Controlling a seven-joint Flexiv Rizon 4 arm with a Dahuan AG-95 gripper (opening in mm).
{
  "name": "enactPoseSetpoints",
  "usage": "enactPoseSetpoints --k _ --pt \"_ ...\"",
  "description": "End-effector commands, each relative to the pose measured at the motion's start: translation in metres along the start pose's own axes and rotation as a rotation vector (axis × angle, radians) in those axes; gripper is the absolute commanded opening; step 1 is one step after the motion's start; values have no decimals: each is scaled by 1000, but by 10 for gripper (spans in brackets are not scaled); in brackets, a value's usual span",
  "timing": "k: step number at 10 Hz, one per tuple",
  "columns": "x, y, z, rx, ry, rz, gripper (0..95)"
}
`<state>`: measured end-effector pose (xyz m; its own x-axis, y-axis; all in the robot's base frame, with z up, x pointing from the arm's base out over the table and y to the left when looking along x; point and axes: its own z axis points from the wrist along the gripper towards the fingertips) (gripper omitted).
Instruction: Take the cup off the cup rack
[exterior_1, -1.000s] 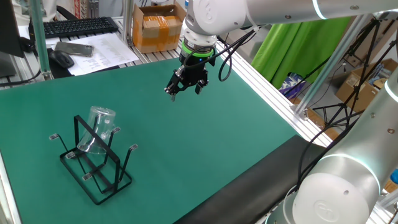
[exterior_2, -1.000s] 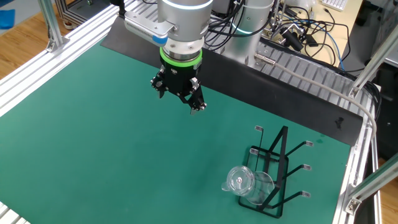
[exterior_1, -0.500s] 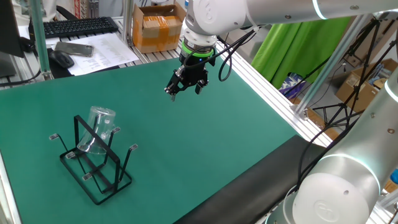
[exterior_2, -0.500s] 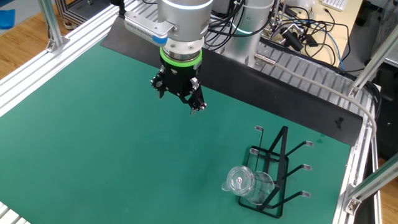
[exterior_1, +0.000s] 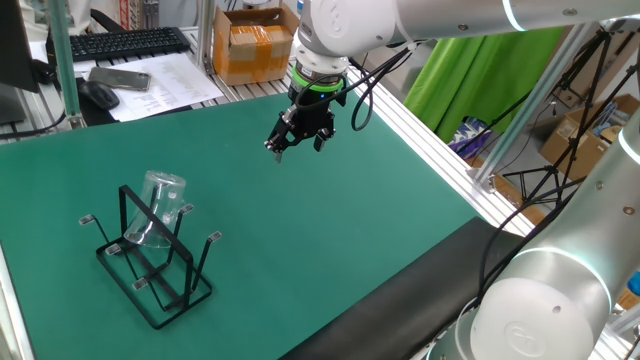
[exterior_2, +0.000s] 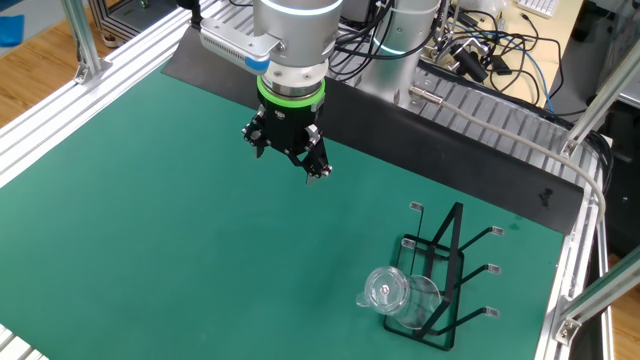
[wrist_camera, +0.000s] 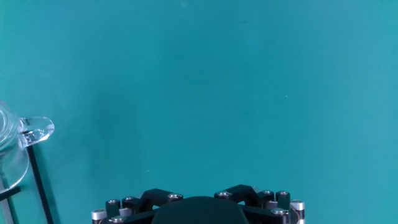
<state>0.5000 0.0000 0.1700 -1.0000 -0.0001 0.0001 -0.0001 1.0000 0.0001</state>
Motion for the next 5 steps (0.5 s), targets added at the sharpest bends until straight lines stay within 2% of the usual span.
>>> enactPoseSetpoints --k 1,3,5 --pt "0 0 0 -27 -15 249 190" --pt "6 6 6 -25 -17 249 190" --pt "19 17 16 5 -36 245 190"
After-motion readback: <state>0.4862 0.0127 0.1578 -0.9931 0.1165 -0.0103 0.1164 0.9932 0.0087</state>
